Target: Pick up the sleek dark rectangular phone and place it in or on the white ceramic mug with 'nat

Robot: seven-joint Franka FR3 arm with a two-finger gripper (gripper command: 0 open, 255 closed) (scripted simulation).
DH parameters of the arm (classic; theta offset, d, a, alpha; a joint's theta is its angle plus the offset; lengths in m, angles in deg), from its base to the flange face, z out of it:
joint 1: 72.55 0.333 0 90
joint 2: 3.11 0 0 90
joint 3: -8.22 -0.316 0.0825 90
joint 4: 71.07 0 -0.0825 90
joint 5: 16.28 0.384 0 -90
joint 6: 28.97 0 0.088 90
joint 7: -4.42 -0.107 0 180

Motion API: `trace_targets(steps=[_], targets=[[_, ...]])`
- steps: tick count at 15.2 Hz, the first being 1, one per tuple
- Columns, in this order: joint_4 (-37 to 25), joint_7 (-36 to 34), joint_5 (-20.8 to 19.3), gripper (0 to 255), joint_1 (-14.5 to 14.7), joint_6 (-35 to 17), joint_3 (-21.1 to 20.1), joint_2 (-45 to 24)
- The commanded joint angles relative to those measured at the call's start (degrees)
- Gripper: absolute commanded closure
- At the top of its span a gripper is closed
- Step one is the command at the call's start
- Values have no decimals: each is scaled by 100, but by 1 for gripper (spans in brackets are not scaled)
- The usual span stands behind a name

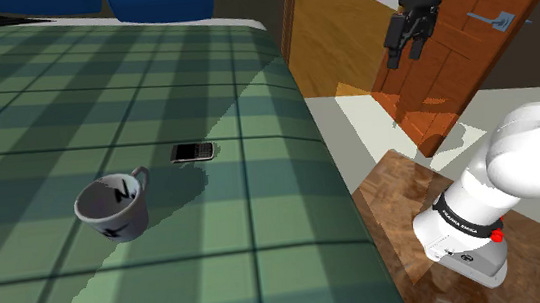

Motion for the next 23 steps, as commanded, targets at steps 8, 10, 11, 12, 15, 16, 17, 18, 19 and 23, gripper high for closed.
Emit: trace_targets(steps=[8, 10, 11, 12, 15, 16, 17, 18, 19, 23], targets=[[-160, 289, 175, 0, 395, -1157, -277, -1152], [-263, 370, 211, 0, 497, -1452, -363, -1502], [-324, 409, 226, 0, 547, -1593, -407, -1679], [-390, 448, 239, 0, 595, -1729, -452, -1857], [-622, 556, 260, 0, 734, -2109, -588, -2395], [-711, 589, 262, 0, 778, -2226, -635, -2575], [-804, 622, 260, 0, 821, -2338, -682, -2755], [-902, 652, 255, 0, 863, -2445, -730, -2936], [-1005, 681, 247, 0, 905, -2546, -778, -3116], [-1465, 778, 174, 0, 1070, -2903, -968, -3835]])
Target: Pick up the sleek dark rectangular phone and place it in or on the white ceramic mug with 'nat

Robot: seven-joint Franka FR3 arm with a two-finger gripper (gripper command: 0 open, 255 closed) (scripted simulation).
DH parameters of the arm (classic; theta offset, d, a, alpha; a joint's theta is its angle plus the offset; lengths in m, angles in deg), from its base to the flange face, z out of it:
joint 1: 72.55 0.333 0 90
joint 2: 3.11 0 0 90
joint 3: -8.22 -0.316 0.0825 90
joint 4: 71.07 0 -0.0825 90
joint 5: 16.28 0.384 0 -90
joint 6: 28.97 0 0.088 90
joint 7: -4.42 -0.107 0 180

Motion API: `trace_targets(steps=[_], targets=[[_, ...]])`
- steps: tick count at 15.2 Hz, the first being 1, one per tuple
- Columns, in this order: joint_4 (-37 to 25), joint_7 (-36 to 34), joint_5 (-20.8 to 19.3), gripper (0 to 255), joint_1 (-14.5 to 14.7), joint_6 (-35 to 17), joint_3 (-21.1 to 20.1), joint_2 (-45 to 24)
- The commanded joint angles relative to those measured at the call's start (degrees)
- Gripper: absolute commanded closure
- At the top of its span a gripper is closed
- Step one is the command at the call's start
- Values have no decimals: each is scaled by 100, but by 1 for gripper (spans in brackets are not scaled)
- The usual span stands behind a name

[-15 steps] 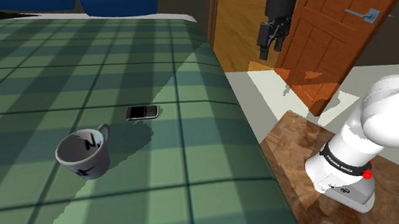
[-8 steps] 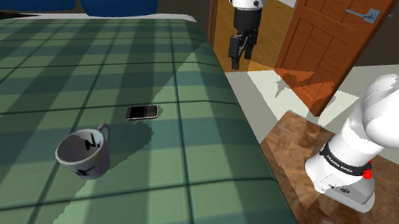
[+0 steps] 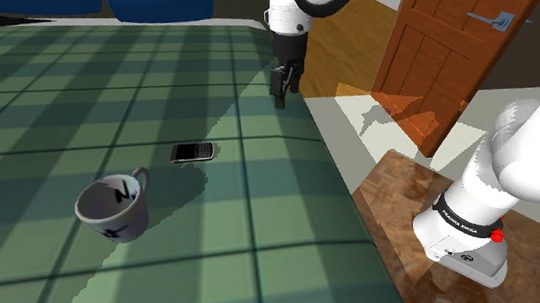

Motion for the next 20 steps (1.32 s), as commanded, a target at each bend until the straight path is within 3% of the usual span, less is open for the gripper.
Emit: trace_targets(steps=[1, 16, 20], targets=[[-276, 5, -44, 0, 102, -158, -120, -378], [-2709, 191, -845, 0, 915, -696, -660, -3070], [-2690, 179, -900, 0, 956, -886, -650, -3237]])
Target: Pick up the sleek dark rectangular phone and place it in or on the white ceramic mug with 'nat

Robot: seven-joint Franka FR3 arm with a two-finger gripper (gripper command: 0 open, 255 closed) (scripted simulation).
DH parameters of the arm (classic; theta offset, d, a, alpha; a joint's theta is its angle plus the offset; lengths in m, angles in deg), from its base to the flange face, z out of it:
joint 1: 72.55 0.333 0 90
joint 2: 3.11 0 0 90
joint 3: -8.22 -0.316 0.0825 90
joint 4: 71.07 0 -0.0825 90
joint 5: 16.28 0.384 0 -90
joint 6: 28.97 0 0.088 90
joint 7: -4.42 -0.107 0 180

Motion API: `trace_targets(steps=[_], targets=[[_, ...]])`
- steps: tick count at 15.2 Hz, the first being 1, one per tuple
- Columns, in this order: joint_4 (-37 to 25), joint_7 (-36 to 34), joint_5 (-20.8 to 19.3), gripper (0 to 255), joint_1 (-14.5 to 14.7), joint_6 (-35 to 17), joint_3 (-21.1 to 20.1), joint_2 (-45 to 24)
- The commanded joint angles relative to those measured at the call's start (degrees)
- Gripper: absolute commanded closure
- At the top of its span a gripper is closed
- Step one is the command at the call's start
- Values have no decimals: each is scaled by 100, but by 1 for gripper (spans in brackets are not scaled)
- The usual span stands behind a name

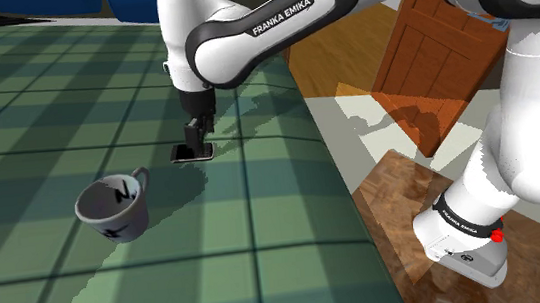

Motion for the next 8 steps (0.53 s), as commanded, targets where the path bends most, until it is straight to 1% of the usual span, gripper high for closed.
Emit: trace_targets(steps=[1, 4, 8], targets=[[44, -9, -24, 0, 10, -117, 8, -72], [140, -35, -65, 0, 24, -338, 28, -200], [140, -35, -65, 0, 24, -338, 28, -200]])
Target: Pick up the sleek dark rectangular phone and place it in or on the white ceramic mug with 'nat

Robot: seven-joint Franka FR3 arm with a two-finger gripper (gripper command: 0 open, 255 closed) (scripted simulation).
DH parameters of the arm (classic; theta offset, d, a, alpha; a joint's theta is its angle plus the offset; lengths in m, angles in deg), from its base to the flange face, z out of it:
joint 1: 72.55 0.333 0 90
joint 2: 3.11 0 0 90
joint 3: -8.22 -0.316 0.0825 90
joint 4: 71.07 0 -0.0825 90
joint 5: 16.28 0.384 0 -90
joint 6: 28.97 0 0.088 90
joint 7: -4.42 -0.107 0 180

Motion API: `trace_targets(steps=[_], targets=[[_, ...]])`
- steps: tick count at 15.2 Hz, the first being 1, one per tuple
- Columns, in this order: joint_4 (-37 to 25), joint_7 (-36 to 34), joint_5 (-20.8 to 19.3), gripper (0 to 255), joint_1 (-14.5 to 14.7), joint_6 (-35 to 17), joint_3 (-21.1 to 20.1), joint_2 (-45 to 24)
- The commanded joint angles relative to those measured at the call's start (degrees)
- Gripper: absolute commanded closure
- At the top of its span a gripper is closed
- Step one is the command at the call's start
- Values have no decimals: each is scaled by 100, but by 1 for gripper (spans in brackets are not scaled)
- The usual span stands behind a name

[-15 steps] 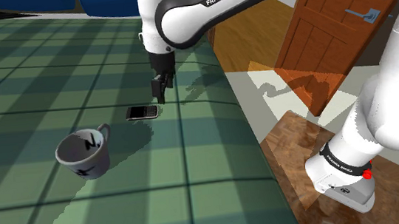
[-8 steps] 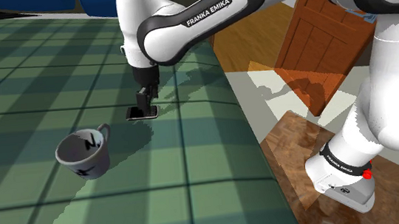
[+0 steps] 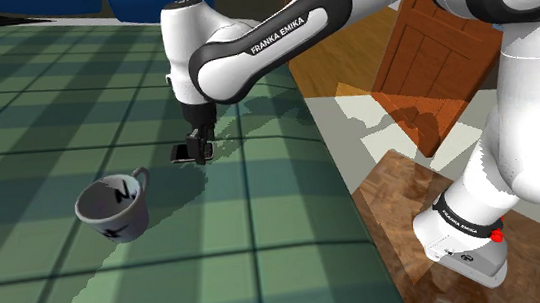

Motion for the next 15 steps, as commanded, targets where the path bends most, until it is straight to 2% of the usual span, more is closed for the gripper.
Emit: trace_targets(steps=[1, 4, 5, 15], targets=[[2, 0, -1, 0, 0, -6, 1, -3], [1, 0, -1, 0, 0, -5, 1, -2], [1, 0, -1, 255, 0, -5, 1, -2], [-24, 7, 10, 255, -4, 56, -5, 34]])
